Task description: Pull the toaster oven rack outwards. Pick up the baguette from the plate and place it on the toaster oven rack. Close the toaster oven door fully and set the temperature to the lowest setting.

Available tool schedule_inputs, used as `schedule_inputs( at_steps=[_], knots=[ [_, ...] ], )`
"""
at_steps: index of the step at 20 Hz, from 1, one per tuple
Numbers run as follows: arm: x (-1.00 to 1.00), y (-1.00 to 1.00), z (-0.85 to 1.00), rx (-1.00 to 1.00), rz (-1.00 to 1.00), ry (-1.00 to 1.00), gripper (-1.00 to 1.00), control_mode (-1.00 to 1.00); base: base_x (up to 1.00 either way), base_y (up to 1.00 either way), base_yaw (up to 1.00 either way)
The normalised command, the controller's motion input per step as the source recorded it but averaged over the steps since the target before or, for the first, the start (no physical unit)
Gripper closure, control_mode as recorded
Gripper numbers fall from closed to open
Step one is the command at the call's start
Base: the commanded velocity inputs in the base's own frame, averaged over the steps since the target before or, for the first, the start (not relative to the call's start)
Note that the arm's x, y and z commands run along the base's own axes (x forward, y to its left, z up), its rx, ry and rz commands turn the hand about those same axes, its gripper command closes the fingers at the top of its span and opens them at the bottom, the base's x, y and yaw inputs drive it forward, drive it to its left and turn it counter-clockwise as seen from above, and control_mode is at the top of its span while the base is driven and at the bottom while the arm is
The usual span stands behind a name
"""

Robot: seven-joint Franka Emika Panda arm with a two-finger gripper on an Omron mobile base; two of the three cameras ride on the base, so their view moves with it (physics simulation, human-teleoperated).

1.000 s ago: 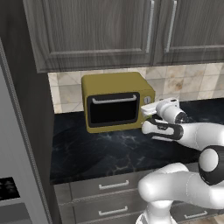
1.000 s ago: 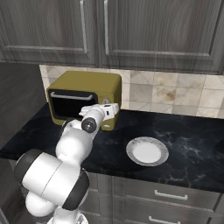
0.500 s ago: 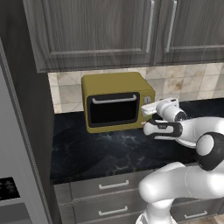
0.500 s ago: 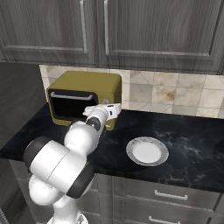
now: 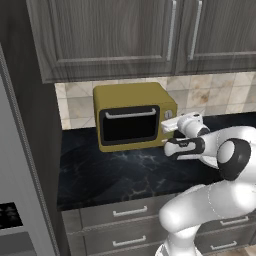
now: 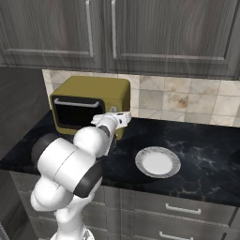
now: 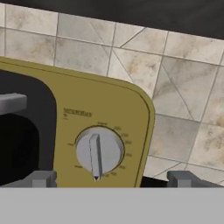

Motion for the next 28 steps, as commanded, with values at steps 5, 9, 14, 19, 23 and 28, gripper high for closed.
schedule_inputs(
  at_steps=[5,9,14,19,23,28],
  knots=[
    [0.17,0.02,0.00,0.00,-0.02,0.00,-1.00,-1.00,0.00,0.00,0.00],
    [0.11,0.05,0.00,0.00,-0.02,0.00,-1.00,-1.00,0.00,0.00,0.00],
    [0.04,0.18,0.00,0.00,0.00,0.00,-1.00,-1.00,0.00,0.00,0.00],
    [0.02,0.24,0.00,0.00,0.00,0.00,-1.00,-1.00,0.00,0.00,0.00],
    [0.17,0.15,0.00,0.00,0.00,0.00,-1.00,-1.00,0.00,0.00,0.00],
    [0.34,0.02,0.00,0.00,0.00,0.00,-1.00,-1.00,0.00,0.00,0.00]
  ],
)
